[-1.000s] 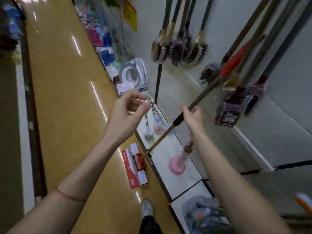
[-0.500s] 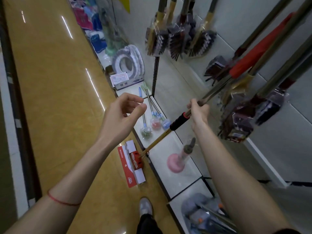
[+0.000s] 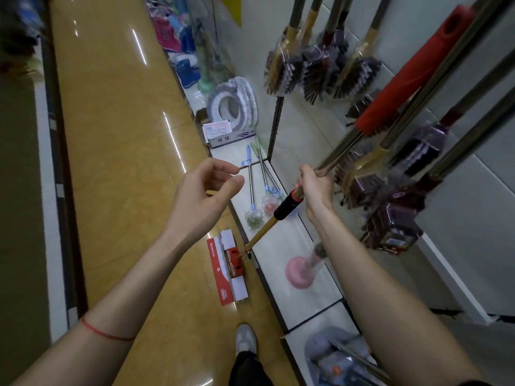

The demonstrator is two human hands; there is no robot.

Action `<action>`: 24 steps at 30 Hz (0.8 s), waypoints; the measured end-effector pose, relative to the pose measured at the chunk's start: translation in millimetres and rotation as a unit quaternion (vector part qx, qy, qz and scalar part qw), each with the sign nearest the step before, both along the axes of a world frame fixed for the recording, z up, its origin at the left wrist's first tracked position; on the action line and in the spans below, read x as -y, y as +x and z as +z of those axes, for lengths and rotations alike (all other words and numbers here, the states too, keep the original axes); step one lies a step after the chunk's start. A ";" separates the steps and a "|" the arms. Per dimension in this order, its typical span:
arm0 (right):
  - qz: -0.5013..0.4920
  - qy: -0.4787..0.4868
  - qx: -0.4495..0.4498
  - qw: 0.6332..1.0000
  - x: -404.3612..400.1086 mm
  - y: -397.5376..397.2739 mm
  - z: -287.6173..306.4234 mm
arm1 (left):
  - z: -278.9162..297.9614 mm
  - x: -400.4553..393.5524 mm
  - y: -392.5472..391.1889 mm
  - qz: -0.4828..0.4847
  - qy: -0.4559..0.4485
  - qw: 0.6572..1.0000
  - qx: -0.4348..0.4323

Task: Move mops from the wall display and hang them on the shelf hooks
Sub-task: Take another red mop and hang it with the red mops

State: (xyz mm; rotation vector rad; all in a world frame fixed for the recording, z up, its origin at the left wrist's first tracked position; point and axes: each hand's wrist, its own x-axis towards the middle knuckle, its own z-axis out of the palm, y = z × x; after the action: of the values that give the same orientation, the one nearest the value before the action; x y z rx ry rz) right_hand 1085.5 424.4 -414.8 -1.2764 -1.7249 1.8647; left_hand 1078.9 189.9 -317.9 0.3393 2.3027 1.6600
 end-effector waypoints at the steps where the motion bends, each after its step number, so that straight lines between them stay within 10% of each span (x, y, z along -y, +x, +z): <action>1: 0.006 -0.005 -0.005 1.000 4.3 0.4 1.0 | 1.1 2.6 2.2 0.002 -0.001 1.000 -0.002; 24: 0.144 0.023 0.002 0.989 106.2 18.0 36.4 | 39.5 65.4 60.7 0.078 -0.038 0.996 -0.034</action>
State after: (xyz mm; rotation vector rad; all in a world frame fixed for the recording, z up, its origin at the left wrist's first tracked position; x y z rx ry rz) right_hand 1103.4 318.1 -378.4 -1.0582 -2.0333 1.9591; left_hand 1139.6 124.5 -278.3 0.2062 2.4924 1.6506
